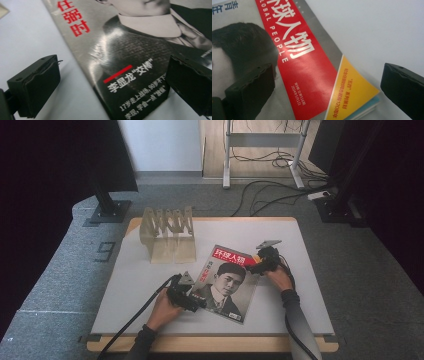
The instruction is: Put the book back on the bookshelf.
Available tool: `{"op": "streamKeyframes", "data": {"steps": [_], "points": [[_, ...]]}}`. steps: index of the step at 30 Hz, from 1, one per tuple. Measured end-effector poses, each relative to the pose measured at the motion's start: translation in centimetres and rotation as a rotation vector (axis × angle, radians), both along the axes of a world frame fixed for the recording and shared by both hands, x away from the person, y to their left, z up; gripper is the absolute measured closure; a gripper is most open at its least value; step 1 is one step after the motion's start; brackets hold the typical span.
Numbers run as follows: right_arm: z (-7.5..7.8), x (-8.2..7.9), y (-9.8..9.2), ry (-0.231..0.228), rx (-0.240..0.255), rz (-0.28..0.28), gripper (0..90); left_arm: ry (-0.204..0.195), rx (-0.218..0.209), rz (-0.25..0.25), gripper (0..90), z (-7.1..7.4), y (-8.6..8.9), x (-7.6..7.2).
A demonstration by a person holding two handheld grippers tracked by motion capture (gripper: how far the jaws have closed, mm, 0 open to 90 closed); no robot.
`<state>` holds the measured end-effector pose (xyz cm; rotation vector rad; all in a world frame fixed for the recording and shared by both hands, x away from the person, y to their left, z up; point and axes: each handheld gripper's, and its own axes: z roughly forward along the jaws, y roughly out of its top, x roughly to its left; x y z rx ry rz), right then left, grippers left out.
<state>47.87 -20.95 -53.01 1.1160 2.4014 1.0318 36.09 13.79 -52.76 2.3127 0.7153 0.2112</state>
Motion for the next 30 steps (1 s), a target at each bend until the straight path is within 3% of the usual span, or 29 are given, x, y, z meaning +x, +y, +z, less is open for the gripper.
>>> {"op": "streamKeyframes", "data": {"steps": [1, 4, 15, 23, 27, 30], "points": [[-0.3, 0.0, 0.0, 0.017, 0.015, 0.017, 0.0, 0.000, 0.000, -0.005, 0.0, 0.0, -0.1, -0.1], [-0.3, -0.4, 0.0, 0.005, 0.030, 0.027, 2.5, 0.005, -0.002, -0.014, 0.0, 0.0, -0.4, -0.4], [-0.4, -2.5, -0.5, -0.002, 0.033, 0.049, 3.5, 0.008, 0.013, -0.033, 0.0, 0.1, -0.9, -2.3], [-0.4, -5.9, -0.9, -0.009, 0.030, 0.061, 3.5, 0.006, 0.011, -0.063, 0.0, 0.1, -0.6, -4.5], [-0.4, -6.3, -1.0, -0.005, 0.028, 0.061, 3.5, 0.009, 0.015, -0.079, 0.0, 0.1, -0.1, -4.7], [-0.3, -6.4, -1.3, 0.004, 0.024, 0.056, 3.9, 0.000, 0.017, -0.056, 0.0, 0.1, 0.9, -4.5]]}}
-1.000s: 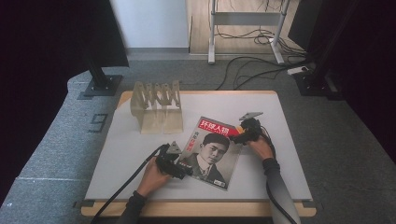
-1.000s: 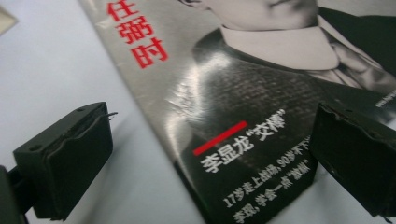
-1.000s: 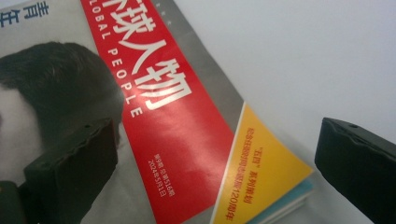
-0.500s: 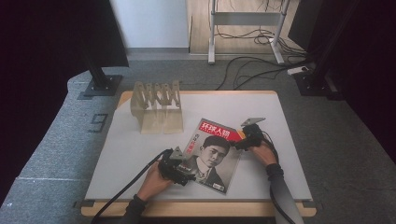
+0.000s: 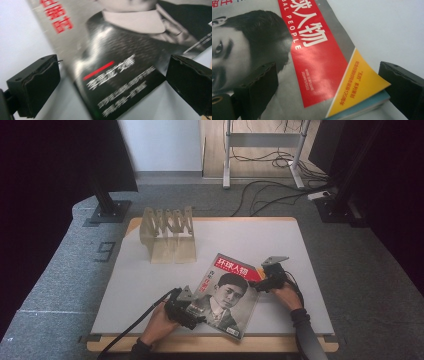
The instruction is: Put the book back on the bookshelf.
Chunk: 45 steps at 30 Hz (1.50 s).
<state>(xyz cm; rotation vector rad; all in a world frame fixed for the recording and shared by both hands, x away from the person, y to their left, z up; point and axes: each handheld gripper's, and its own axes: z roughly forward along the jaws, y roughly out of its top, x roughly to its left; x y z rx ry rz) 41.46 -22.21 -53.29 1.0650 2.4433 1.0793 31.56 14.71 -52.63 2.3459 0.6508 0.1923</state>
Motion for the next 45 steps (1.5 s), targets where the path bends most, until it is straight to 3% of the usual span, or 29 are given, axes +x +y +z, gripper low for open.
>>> {"op": "streamKeyframes", "data": {"steps": [4, 7, 11, 17, 28, 34, 40, 43, 44, 45], "points": [[0.1, -0.1, -1.0, 0.012, -0.008, -0.045, 4.4, -0.006, -0.013, 0.046, 0.0, -0.1, 1.6, 0.2], [0.1, -0.1, -1.7, 0.009, 0.013, -0.069, 10.1, -0.005, -0.014, 0.055, 0.0, -0.1, 1.6, 0.3], [0.2, -0.1, -1.7, 0.024, 0.043, -0.074, 10.4, -0.002, -0.016, 0.073, 0.0, -0.2, 1.5, 0.5], [0.5, -0.2, -1.7, 0.052, 0.074, -0.068, 20.1, -0.002, -0.017, 0.075, 0.0, -0.2, 1.5, 0.5], [1.2, -0.2, -1.8, 0.055, 0.075, -0.148, 40.2, -0.003, -0.017, 0.086, 0.0, -0.2, 1.5, 0.5], [1.5, -0.2, -1.8, 0.050, 0.033, -0.176, 55.9, -0.002, -0.017, 0.095, 0.0, -0.2, 1.4, 0.6], [2.3, -0.3, -1.5, 0.022, -0.024, -0.205, 78.8, 0.000, -0.017, 0.089, 0.0, -0.2, 1.5, 0.5], [2.9, -0.5, -1.5, 0.022, -0.028, -0.189, 82.8, -0.007, 0.001, 0.037, 0.0, -0.1, 1.8, 0.0], [3.0, -0.5, -1.4, 0.022, -0.029, -0.186, 83.1, -0.030, 0.022, 0.027, 0.1, -0.2, 1.7, -0.2], [3.0, -0.5, -1.4, 0.023, -0.031, -0.182, 83.4, -0.026, 0.019, 0.031, 0.5, -0.2, 1.7, -0.2]]}}
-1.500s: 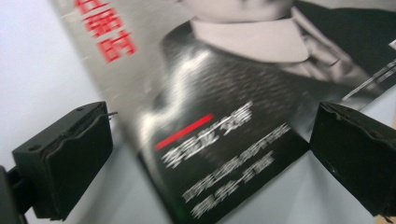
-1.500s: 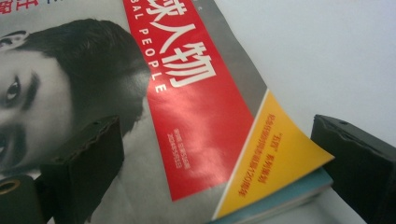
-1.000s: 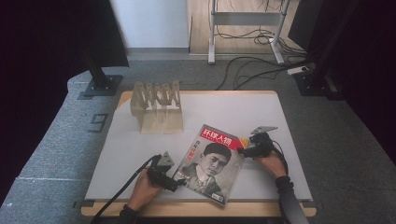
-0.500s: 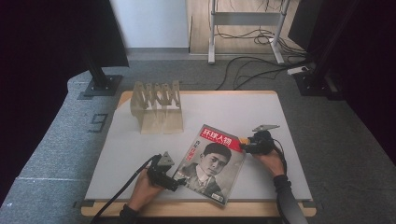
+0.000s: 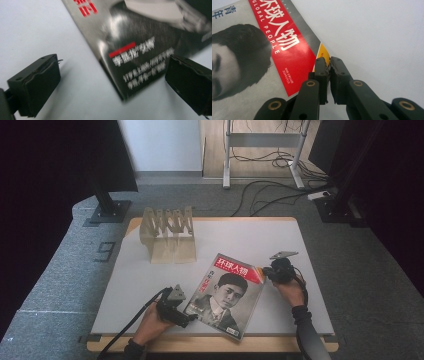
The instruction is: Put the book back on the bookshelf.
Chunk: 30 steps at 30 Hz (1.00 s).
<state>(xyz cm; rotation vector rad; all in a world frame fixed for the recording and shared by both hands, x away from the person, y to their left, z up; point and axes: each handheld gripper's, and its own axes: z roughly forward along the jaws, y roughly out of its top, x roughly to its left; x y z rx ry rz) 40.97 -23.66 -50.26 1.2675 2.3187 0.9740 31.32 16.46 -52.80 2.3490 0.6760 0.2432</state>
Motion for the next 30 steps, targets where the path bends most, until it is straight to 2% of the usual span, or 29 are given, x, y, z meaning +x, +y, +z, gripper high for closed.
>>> {"op": "streamKeyframes", "data": {"steps": [6, 10, 16, 21, 22, 30], "points": [[0.1, 0.0, -0.1, 0.013, 0.022, -0.003, 85.1, 0.002, 0.002, 0.006, 0.0, 0.0, -0.1, 0.1], [0.7, 0.0, -0.4, 0.018, 0.073, 0.005, 86.1, 0.002, 0.002, 0.007, 0.0, 0.0, -0.1, 0.1], [2.5, -0.4, -0.1, 0.024, 0.120, 0.027, 86.4, 0.003, 0.000, 0.010, 0.0, 0.0, -0.1, 0.1], [4.9, -0.9, 0.6, 0.011, 0.153, 0.070, 86.6, 0.002, 0.004, 0.006, 0.0, 0.0, -0.1, 0.1], [4.9, -0.9, 0.6, 0.011, 0.153, 0.070, 86.6, 0.002, 0.004, 0.007, 0.0, 0.0, -0.1, 0.1], [7.8, -1.5, 1.7, -0.038, 0.146, 0.124, 86.6, 0.001, 0.005, 0.006, 0.0, 0.0, -0.1, 0.1]]}}
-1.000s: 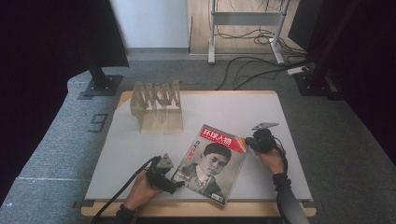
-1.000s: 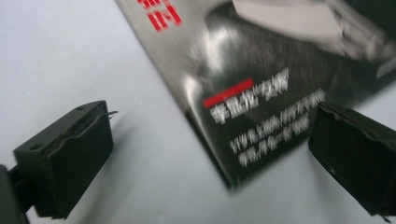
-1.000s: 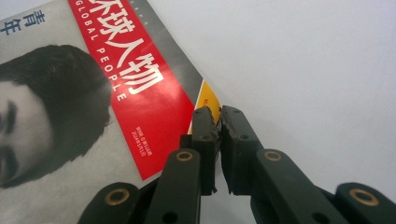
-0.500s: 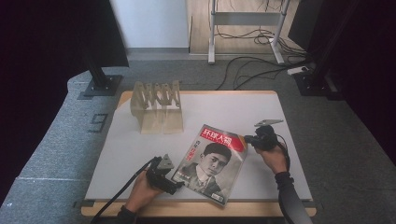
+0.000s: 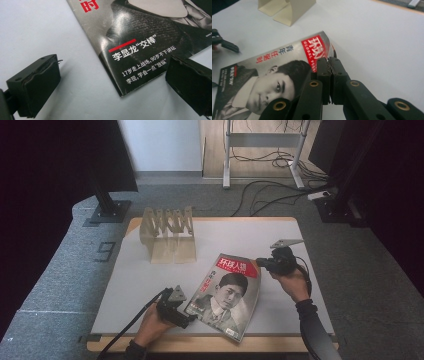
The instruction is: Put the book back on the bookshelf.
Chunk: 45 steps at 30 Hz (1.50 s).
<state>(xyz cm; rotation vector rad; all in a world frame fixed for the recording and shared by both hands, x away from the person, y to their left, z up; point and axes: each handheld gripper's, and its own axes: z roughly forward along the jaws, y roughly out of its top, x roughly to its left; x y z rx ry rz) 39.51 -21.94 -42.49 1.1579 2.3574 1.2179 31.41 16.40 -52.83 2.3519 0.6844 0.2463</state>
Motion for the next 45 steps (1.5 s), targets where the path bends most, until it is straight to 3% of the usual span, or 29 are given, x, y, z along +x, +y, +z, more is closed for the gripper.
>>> {"op": "streamKeyframes", "data": {"steps": [8, 13, 16, 19, 26, 31, 36, 39, 45], "points": [[3.7, -0.4, 1.2, -0.072, -0.022, 0.035, 86.8, 0.004, -0.002, 0.001, 0.0, 0.0, 0.0, 0.0], [5.3, -0.5, 1.8, -0.106, -0.030, 0.054, 86.8, 0.017, 0.000, -0.004, 0.9, 0.2, 0.2, 0.2], [6.4, -0.6, 2.2, -0.128, -0.030, 0.072, 86.8, 0.059, -0.032, -0.004, 2.3, 0.5, 0.4, 0.6], [7.4, -0.7, 2.6, -0.145, -0.033, 0.089, 86.8, 0.097, -0.098, -0.025, 8.3, 0.9, 0.7, 1.3], [9.3, -1.1, 3.2, -0.178, -0.033, 0.119, 86.9, 0.089, -0.126, -0.066, 14.7, 2.3, -0.1, 3.0], [10.3, -1.5, 3.3, -0.194, -0.021, 0.139, 86.9, 0.106, -0.151, -0.113, 17.5, 3.2, -1.1, 4.5], [10.9, -1.8, 3.3, -0.211, -0.019, 0.159, 86.9, 0.129, -0.157, -0.148, 22.6, 3.0, -1.9, 5.9], [11.1, -1.9, 3.2, -0.213, -0.020, 0.168, 86.9, 0.132, -0.145, -0.176, 28.4, 2.6, -2.3, 6.4], [11.2, -1.9, 3.1, -0.217, -0.016, 0.183, 86.9, 0.192, -0.155, -0.237, 45.2, 2.1, -2.8, 7.0]]}}
